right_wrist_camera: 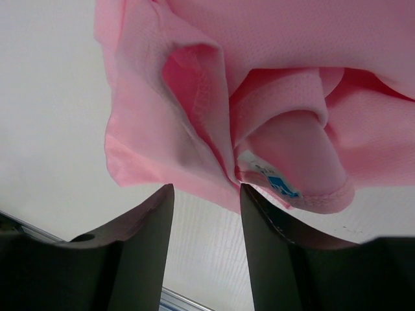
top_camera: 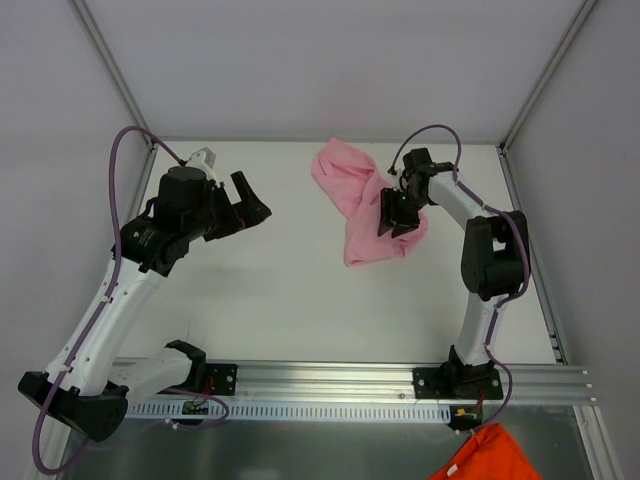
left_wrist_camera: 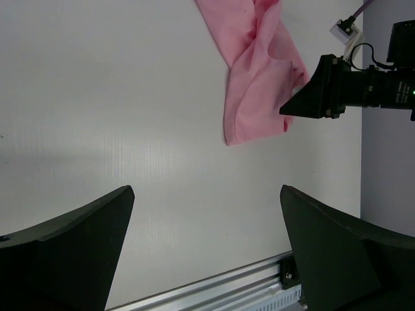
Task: Fold and stack the t-shirts
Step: Move the tshirt to the center of the board
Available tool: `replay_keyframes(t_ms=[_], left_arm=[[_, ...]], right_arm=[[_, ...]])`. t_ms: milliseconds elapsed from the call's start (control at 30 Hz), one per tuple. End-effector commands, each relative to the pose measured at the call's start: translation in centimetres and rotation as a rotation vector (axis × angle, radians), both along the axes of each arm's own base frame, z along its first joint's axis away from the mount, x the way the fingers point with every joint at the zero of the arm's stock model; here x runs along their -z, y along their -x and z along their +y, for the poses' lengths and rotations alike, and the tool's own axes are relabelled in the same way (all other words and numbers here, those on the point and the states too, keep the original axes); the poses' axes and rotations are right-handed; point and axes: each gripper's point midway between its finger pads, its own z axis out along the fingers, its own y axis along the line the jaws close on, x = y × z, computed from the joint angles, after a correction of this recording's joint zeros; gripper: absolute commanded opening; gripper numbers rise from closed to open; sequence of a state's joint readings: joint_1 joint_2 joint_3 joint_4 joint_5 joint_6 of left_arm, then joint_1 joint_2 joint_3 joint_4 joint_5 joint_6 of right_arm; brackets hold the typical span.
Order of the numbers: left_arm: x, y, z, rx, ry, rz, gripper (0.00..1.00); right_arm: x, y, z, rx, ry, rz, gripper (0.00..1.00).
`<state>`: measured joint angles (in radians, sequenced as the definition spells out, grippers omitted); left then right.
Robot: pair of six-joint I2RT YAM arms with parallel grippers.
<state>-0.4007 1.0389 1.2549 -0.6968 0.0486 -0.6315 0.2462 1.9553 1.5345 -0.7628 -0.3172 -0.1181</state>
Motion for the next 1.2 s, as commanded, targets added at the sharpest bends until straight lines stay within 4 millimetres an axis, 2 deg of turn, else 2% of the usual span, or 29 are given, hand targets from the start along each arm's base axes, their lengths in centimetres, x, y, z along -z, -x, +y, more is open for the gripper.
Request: replay_keyframes(t_ms=[0,233,367,400,533,600,733,867,900,967,1000,1033,1067,1100,1133,1167], left_arm=[[-1.2,0.1,-0.2,0.022,-0.005,-0.046,0.99],[-1.2,0.3,0.1,0.013,-0.008,-0.047,0.99],[-1.2,0.5,0.2,0.014,-0.008,-0.049,0.99],[-1.2,0.4,0.2,0.014,-0.007,-0.050,0.99],[-1.1,0.5,0.1,0.016,-0.002,-0.049,0.99],[-1.1,0.5,0.0,0.018,0.001,-0.052,0.99],[-1.1,0.5,0.0,0.020,0.005,-0.055,0.99],[-0.6,0.4,-0.5,0.033,0.020,-0.048,0.99],[-0.4,0.2,-0.7,0.037,0.028,-0.044,0.99],[0.0,0.0,-1.2,0.051,0.040,-0.030,0.99],[0.1,0.0,-1.3,0.053,0.046,-0.029,0.99],[-0.1,-0.2,-1.5,0.059,0.054,-0.039,0.99],[0.0,-0.2,-1.6,0.063,0.054,-0.037,0.99],[-0.1,-0.3,-1.7,0.068,0.054,-0.041,0.99],[-0.1,-0.3,-1.7,0.068,0.055,-0.044,0.99],[-0.1,-0.4,-1.7,0.067,0.051,-0.046,0.99]], right_arm=[[-1.0,0.7,-0.5,-0.003,0.012,-0.011,0.48],[-1.0,1.3,0.1,-0.012,-0.028,0.015,0.48],[-0.9,1.6,0.1,-0.012,-0.032,0.021,0.29],[-1.1,1.6,0.2,-0.015,-0.037,0.017,0.19],[-1.8,1.4,0.1,-0.017,-0.031,0.009,0.12],[-2.2,1.4,0.0,-0.022,-0.027,0.008,0.02],[-3.3,1.1,-0.1,-0.036,-0.017,-0.019,0.01],[-6.1,0.0,-0.6,-0.054,0.023,-0.079,0.01],[-7.9,-0.7,-0.6,-0.055,0.024,-0.115,0.01],[-10.1,-1.5,-0.9,-0.044,0.044,-0.169,0.01],[-12.1,-2.1,-0.9,-0.036,0.040,-0.210,0.01],[-13.1,-2.3,-0.9,-0.028,0.041,-0.230,0.01],[-13.7,-2.1,-1.1,-0.023,0.047,-0.225,0.10],[-14.6,-2.4,-1.0,-0.020,0.046,-0.246,0.25],[-14.4,-2.3,-1.2,-0.019,0.059,-0.242,0.47],[-14.1,-2.0,-1.4,-0.015,0.069,-0.234,0.53]])
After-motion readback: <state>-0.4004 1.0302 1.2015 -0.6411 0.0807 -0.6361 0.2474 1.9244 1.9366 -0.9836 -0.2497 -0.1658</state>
